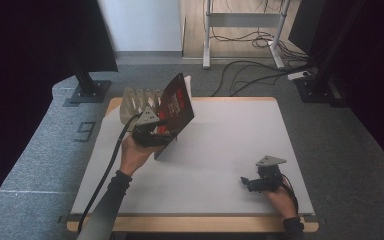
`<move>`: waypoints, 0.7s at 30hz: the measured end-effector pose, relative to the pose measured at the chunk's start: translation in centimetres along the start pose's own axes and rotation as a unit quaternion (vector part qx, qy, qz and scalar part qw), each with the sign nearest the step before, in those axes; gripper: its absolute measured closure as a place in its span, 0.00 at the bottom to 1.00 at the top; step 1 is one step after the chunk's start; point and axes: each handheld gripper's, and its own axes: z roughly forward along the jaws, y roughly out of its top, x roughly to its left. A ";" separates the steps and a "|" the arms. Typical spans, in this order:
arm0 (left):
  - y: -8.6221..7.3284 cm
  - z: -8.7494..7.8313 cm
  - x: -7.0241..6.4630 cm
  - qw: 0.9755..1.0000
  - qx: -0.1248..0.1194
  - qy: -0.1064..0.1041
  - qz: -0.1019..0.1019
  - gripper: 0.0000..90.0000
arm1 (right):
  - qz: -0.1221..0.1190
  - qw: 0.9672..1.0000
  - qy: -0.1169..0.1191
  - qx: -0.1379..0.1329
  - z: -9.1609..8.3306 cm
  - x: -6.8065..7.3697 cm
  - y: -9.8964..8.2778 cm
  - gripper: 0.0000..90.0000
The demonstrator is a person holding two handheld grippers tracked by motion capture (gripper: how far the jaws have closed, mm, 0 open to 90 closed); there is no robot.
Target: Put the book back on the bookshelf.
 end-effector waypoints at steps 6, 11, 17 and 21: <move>-0.2 -1.8 0.3 1.000 -0.009 -0.009 -0.005 0.35 | 0.000 1.000 0.001 0.000 0.0 0.0 0.0 0.07; -0.7 -3.1 0.7 1.000 -0.002 -0.021 -0.022 0.25 | 0.001 1.000 0.001 0.001 0.0 0.0 0.0 0.07; -2.6 -4.4 0.9 0.999 0.027 -0.021 -0.032 0.15 | -0.001 1.000 0.000 0.001 0.0 0.0 0.0 0.07; -4.4 -5.2 0.9 0.998 0.032 -0.026 -0.043 0.11 | 0.000 1.000 0.001 0.001 0.0 0.0 0.0 0.07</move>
